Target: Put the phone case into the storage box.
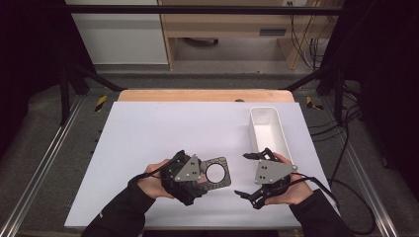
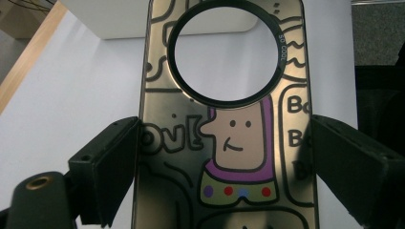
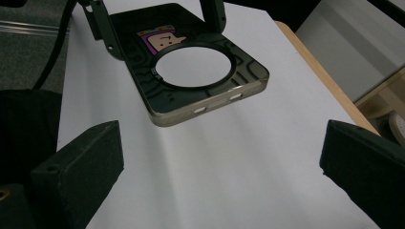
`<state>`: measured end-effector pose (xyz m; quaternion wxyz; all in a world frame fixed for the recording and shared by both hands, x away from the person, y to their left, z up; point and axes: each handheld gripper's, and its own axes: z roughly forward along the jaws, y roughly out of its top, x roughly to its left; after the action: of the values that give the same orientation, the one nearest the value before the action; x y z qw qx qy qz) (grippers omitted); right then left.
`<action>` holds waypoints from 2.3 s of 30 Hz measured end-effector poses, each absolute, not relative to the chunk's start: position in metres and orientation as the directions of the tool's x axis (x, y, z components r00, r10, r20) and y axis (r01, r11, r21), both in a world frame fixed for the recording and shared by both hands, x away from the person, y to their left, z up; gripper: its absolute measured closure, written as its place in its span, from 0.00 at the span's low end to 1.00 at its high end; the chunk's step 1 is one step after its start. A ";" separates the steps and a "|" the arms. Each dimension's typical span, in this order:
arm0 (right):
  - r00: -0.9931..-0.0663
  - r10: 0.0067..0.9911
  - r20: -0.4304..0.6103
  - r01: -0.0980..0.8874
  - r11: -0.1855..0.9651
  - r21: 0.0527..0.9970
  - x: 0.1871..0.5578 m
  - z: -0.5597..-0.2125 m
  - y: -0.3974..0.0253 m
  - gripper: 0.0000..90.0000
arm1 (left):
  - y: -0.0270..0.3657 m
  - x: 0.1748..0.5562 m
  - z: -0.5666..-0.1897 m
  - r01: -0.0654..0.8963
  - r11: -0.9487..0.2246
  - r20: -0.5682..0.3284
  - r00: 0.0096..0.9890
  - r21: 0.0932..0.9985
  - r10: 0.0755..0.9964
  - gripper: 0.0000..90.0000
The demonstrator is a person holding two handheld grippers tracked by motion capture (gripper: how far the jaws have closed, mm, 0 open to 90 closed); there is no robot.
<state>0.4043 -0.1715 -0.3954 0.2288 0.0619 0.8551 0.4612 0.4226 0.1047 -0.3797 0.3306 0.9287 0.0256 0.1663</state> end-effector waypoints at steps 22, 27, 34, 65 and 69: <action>-0.901 0.251 -0.355 -0.159 0.570 0.806 0.405 -0.403 -0.155 0.01 | 0.093 0.419 -0.382 -0.105 -0.777 0.292 0.951 0.620 0.104 0.13; -0.907 0.234 -0.351 -0.164 0.571 0.804 0.405 -0.405 -0.152 0.01 | 0.090 0.418 -0.383 -0.116 -0.775 0.291 0.952 0.621 0.091 0.13; -0.914 0.212 -0.345 -0.170 0.572 0.802 0.405 -0.409 -0.149 0.01 | 0.088 0.415 -0.383 -0.133 -0.769 0.286 0.956 0.626 0.067 0.13; -0.953 0.112 -0.281 -0.187 0.510 0.840 0.413 -0.417 -0.141 0.09 | 0.087 0.412 -0.385 -0.171 -0.760 0.273 0.962 0.627 0.009 0.13; -0.954 0.101 -0.281 -0.195 0.501 0.843 0.413 -0.417 -0.141 0.10 | 0.088 0.412 -0.385 -0.171 -0.756 0.269 0.963 0.632 0.006 0.13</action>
<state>0.4127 -0.1415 -0.4171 0.1484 -0.0274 0.8534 0.4989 0.4125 0.0879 -0.3851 0.3465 0.9282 -0.0444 0.1281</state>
